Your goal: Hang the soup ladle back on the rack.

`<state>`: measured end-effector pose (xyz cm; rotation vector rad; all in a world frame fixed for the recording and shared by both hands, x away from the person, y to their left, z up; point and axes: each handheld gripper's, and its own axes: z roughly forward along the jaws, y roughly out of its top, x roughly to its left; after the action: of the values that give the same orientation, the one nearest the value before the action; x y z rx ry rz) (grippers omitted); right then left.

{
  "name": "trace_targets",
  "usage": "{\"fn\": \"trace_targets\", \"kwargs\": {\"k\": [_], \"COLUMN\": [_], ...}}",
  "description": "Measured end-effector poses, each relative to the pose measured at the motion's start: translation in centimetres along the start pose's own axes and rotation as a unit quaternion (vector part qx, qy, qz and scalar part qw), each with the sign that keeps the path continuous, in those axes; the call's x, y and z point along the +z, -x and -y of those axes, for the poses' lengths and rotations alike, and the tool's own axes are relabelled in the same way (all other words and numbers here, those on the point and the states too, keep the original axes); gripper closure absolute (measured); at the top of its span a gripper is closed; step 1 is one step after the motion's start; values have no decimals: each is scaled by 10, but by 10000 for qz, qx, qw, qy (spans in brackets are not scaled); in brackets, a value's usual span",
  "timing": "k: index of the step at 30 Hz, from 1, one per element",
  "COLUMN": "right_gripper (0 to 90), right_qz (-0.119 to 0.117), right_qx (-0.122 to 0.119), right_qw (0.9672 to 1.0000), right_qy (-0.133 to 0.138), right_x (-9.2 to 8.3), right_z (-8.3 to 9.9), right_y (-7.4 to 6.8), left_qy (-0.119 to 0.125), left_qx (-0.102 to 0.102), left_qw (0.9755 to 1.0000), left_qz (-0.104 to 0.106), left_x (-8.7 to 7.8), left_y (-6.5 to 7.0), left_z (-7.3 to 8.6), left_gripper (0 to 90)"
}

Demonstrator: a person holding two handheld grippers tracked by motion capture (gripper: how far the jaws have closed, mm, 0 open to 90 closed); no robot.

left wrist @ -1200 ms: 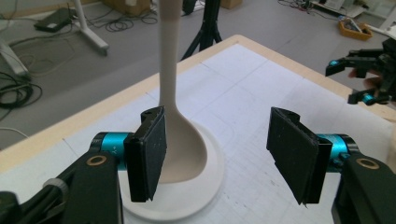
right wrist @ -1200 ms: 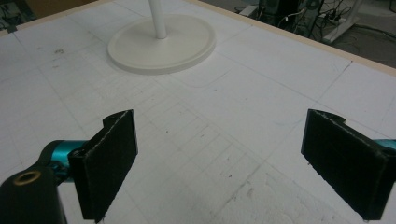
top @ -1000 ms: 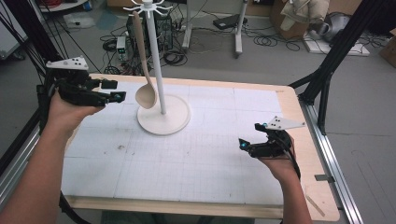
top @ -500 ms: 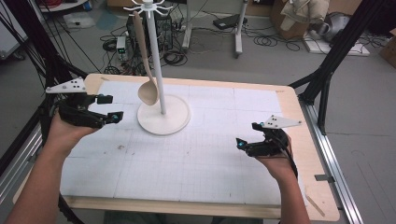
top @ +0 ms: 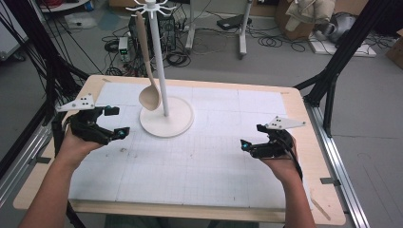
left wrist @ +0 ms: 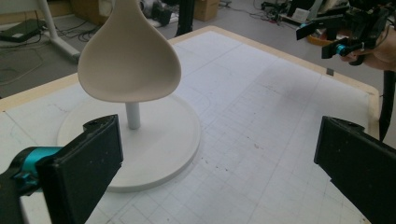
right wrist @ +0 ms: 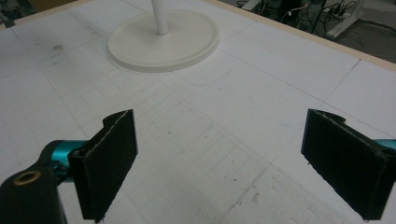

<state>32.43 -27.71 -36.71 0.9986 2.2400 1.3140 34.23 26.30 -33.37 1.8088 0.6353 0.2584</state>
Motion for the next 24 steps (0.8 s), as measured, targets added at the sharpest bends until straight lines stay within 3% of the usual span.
{"fn": "trace_targets", "kwargs": {"k": [7,24], "right_gripper": [98,98], "right_qz": [25,24], "right_qx": [35,4], "right_qw": [10000,10000], "right_qy": [-67,-48], "right_x": [3,2], "right_z": [0,-1], "right_y": [1,0], "left_qy": [91,175], "left_qx": [-33,-77], "left_qw": [9999,9998], "left_qz": [32,-43], "left_x": [0,-7], "left_y": [-3,-5], "left_z": [10,8], "left_gripper": [17,17]}}
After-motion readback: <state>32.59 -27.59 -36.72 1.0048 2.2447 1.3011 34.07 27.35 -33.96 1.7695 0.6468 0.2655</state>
